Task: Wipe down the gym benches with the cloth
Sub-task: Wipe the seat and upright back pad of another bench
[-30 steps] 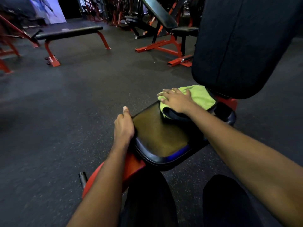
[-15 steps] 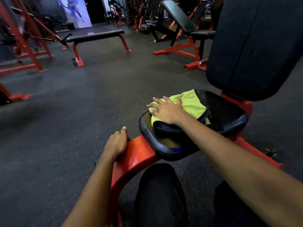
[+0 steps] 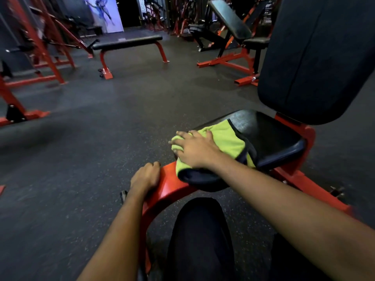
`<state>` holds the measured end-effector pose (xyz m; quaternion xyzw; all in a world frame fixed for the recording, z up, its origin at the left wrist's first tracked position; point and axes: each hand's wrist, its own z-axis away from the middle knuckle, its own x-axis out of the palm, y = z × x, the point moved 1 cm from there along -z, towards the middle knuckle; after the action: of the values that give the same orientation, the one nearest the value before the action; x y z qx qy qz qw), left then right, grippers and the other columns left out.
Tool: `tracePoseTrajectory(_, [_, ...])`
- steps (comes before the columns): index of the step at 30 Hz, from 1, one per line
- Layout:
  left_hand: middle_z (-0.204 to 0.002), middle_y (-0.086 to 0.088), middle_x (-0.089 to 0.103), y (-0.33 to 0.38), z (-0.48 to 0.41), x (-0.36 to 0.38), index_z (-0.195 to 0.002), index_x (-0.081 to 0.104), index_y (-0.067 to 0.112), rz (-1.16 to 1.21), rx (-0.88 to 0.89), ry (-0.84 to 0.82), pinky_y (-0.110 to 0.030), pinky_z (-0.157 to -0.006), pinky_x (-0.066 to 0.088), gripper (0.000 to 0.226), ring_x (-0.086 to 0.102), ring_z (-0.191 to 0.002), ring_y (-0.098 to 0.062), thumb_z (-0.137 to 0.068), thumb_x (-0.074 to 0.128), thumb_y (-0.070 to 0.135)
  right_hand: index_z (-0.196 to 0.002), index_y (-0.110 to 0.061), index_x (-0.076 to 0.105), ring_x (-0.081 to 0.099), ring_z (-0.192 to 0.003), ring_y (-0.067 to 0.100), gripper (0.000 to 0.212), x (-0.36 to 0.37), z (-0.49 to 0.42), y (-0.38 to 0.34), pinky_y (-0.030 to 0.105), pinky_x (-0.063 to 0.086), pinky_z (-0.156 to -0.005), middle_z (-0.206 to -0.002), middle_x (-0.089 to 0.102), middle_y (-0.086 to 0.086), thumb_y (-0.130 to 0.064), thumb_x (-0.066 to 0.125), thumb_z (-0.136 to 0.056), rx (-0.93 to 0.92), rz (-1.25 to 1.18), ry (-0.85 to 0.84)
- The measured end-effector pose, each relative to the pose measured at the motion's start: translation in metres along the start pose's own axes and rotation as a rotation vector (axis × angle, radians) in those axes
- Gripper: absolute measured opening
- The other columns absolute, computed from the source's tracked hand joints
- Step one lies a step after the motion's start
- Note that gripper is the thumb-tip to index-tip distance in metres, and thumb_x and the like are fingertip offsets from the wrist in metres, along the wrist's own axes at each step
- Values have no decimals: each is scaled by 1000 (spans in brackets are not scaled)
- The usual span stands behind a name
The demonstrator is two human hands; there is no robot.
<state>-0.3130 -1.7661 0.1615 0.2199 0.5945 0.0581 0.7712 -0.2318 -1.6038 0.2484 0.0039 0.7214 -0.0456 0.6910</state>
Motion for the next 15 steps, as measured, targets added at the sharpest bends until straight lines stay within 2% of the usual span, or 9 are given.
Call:
tracePoseTrajectory(4, [-135,-23,51,2,2,0,-119,54,4,-29,20,9,-41,-94,38,44,50,-122,-37,-100,22,27,-144,-44,42,19,-149,23,43,-3,-30,-3,66,11,-111,-163,21,-13,-47,32,-102,22,-19,-50])
tracePoseTrajectory(7, [-134,-21,53,2,1,2,-118,56,6,-40,23,23,-41,-89,37,47,52,-119,-35,-100,20,30,-146,-48,36,16,-151,17,44,2,-7,12,63,5,-116,-163,18,-17,-51,30,-102,41,-94,58])
tracePoseTrajectory(12, [-133,-22,53,1,-2,-1,-117,55,5,21,21,-3,-42,-95,38,51,51,-118,-36,-97,18,36,-149,-51,30,20,-150,17,46,-4,19,93,59,6,-117,-163,20,-12,-54,30,-103,243,-151,75])
tracePoseTrajectory(15, [-135,-24,51,2,-3,-3,-119,54,1,74,6,-42,-42,-100,38,50,49,-120,-37,-100,20,34,-151,-35,35,20,-149,21,48,-13,34,154,43,2,-115,-163,23,-2,-46,35,-105,424,-239,80])
